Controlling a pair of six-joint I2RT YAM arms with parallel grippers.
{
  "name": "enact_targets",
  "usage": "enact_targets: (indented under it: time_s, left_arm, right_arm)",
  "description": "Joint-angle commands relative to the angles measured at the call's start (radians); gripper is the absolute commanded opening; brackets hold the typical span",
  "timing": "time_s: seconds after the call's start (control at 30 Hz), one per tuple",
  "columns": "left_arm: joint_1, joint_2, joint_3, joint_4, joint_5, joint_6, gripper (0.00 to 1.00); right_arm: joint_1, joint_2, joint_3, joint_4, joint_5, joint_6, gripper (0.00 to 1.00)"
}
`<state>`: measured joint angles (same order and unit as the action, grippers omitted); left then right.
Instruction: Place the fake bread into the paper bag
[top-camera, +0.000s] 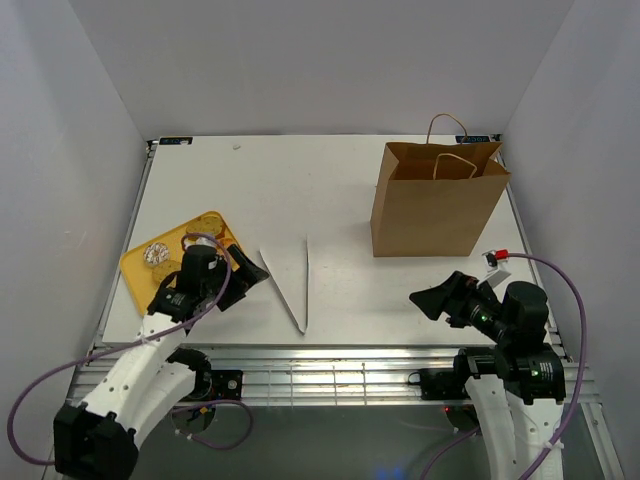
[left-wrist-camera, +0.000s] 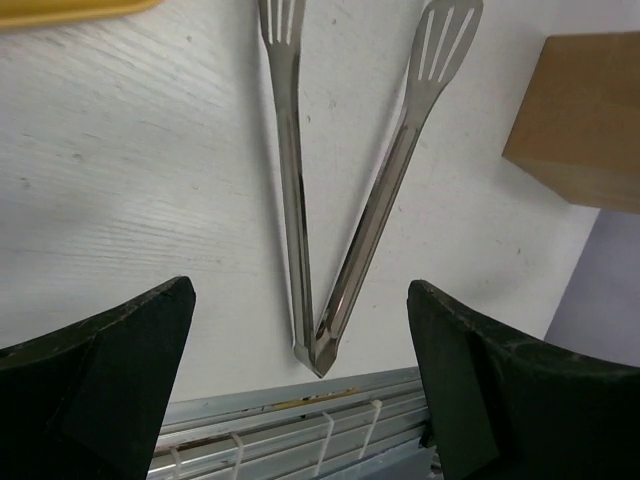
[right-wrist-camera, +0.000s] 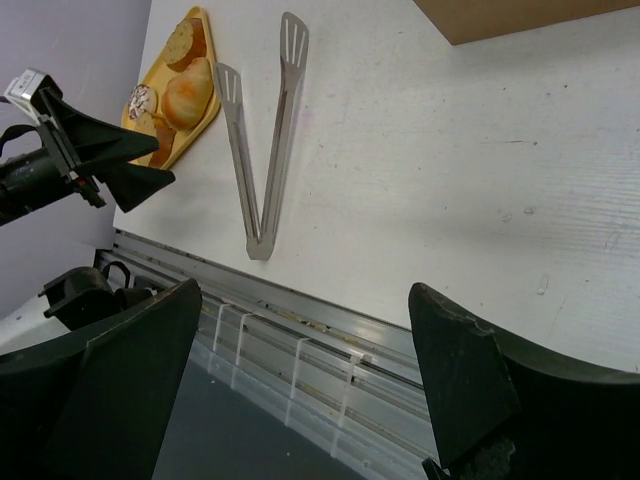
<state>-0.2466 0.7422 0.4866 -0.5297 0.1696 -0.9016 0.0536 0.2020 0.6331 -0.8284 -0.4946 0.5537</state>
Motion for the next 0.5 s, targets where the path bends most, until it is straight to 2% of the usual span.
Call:
enact_targets:
  time_s: [0.0, 0.03, 0.2, 0.23, 0.3, 0.47]
  left_arm:
    - [-0.169, 0.088, 0.081, 0.054, -0.217, -0.052, 0.98]
    - [-0.225, 0.106, 0.084, 0.048, -0.285, -0.066, 0.98]
    - [-0.359, 0.124, 0.056, 0.046, -0.432, -0.178, 0.98]
    - [-0.428, 0.144, 0.066, 0.046, -0.461, -0.2, 0.98]
    - [-0.527, 0.233, 0.087, 0.04, -0.556, -0.221, 0.98]
    - [-0.663, 0.39, 0.161, -0.01, -0.7, -0.328, 0.98]
  right_arm:
    - [0.002, 0.025, 0.022, 0.063, -0.03, -0.014, 0.9]
    - [0.002, 0.028, 0.023, 0.066, -0.035, -0.015, 0.9]
    - [0.002, 0.025, 0.03, 0.061, -0.042, -0.024, 0.9]
    - [0.002, 0.019, 0.027, 0.061, -0.048, -0.024, 0.9]
    - [0.002, 0.016, 0.016, 0.069, -0.065, -0.023, 0.9]
    - [0.002, 0.014, 0.03, 0.068, -0.078, -0.026, 0.9]
